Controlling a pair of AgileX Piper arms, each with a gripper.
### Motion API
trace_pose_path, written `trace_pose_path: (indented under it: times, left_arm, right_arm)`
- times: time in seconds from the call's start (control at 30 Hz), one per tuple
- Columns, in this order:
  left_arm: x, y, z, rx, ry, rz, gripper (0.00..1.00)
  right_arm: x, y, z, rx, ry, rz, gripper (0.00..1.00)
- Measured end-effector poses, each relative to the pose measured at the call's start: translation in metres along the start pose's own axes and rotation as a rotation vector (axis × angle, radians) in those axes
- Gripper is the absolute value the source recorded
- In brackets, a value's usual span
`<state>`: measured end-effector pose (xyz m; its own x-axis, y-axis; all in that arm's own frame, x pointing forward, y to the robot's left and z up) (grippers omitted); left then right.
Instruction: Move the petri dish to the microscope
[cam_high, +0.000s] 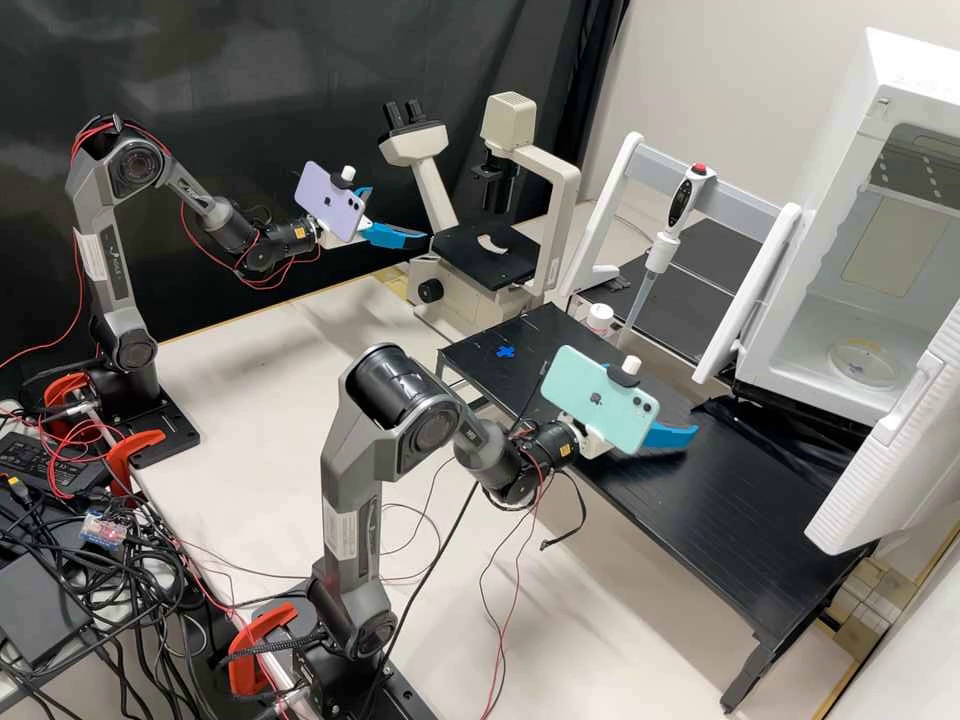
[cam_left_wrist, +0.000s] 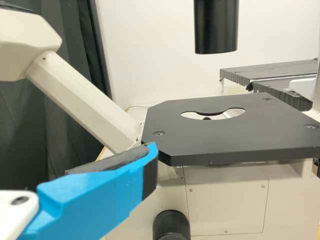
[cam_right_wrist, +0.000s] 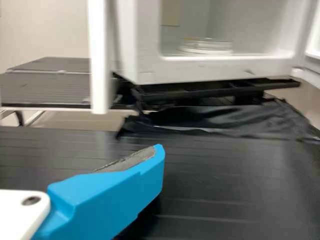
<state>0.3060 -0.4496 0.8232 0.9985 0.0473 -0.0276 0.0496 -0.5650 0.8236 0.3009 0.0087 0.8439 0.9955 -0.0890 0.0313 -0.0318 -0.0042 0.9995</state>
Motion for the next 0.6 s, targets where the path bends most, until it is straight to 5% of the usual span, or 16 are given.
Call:
trace_pose_path:
  times: [0.3, 0.6]
  left_arm:
    - [0.0, 0.0, 0.0, 0.0, 0.0, 0.0, 1.0]
    - [0.0, 0.0, 0.0, 0.0, 0.0, 0.0, 1.0]
  right_arm:
    - [0.009, 0.036, 0.027, 0.067, -0.04, 0.118, 1.0]
    - [0.044, 0.072, 0.033, 0.088, -0.047, 0.242, 1.0]
